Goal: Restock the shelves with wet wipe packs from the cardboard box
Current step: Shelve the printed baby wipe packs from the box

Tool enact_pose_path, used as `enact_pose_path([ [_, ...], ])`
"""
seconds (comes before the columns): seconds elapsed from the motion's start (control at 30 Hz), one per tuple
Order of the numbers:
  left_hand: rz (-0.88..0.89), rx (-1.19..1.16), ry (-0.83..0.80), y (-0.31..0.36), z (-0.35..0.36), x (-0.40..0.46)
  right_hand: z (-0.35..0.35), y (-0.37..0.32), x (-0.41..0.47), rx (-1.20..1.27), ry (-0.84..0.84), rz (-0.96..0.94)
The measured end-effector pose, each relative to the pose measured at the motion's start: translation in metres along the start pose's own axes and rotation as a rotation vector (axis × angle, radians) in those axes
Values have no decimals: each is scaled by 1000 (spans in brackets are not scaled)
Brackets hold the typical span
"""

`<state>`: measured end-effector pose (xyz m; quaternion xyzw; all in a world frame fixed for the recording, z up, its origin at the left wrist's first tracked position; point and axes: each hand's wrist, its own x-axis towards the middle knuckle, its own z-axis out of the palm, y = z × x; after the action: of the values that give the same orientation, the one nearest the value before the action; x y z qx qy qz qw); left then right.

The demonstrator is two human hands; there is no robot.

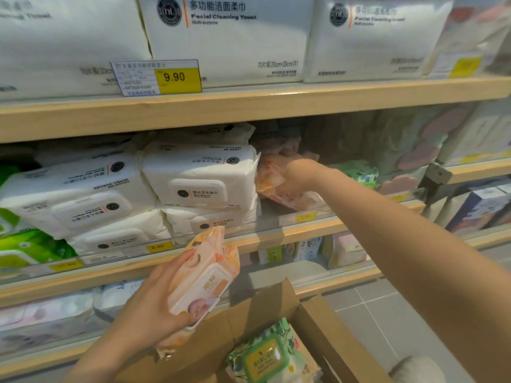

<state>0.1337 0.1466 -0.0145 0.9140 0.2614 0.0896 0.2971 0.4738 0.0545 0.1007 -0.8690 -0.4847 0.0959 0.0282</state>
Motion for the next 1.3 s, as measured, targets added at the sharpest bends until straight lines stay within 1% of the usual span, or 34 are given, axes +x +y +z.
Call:
enact_pose_path([
  [0.03,4,-11,3,1,1,0,3,12,-3,111,1,21],
  [0.07,8,-21,6,2,1,1,7,23,-8,164,-14,52],
  [0.13,9,-41,13,3,3,1,24,41,-11,179,-39,104],
  [0.2,8,-50,20,4,5,2,36,48,-10,271,28,103],
  [0.23,8,-50,23,5,5,3,37,47,-10,329,84,72],
  [0.27,9,-50,24,4,5,4,37,47,-9,353,119,61],
  [0.37,12,-57,26,6,4,3,29,46,-12,344,155,71],
  [0.43,11,-57,30,6,5,2,14,47,-18,411,209,98],
  [0.47,7,-46,26,6,5,1,4,47,-22,405,241,128],
  [0.5,1,-37,17,6,5,1,-6,47,-28,343,268,153],
  [0.57,-3,-42,1,8,5,-1,-23,48,-33,87,292,132],
  [0.63,7,-47,-12,12,5,-2,-28,46,-34,-123,259,47],
  [0.77,32,-69,-4,20,5,-1,-25,29,-37,-263,195,-86],
  [0.97,26,-69,-12,13,0,-3,-26,13,-27,-353,91,-52],
  [1.07,6,-68,-10,9,-2,-3,-8,5,-10,-455,-42,-78],
  [1.13,6,-85,-8,8,-2,-3,5,5,-1,-408,-104,-62],
  [1.23,7,-116,18,6,1,-2,19,14,6,-173,-150,-7],
  [1.3,-3,-122,11,5,3,-2,22,17,9,-93,-211,20],
])
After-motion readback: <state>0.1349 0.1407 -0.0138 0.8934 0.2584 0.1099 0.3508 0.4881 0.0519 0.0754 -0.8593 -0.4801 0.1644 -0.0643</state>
